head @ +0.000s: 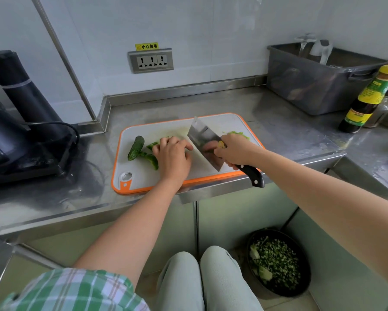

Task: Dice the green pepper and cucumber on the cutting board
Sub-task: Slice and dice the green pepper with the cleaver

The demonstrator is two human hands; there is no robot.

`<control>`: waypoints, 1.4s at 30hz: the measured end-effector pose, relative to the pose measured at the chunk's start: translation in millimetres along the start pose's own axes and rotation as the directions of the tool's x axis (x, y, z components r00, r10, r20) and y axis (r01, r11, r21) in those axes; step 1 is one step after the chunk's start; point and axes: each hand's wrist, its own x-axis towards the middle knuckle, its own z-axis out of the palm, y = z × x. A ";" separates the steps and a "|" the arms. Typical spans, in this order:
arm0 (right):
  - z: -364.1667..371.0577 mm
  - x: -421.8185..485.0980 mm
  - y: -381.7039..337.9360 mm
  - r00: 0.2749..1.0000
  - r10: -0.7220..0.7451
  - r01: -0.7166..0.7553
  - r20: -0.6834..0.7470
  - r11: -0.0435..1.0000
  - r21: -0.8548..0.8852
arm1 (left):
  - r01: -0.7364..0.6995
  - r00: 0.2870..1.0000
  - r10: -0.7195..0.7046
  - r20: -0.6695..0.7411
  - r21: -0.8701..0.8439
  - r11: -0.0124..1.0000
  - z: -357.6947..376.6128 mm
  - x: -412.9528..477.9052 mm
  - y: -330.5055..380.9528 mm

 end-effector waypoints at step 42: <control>16.4 -15.7 9.1 0.934 -0.282 0.162 -0.220 0.881 -0.444 | 0.585 0.810 -0.262 0.525 -0.693 0.421 -9.8 19.9 60.7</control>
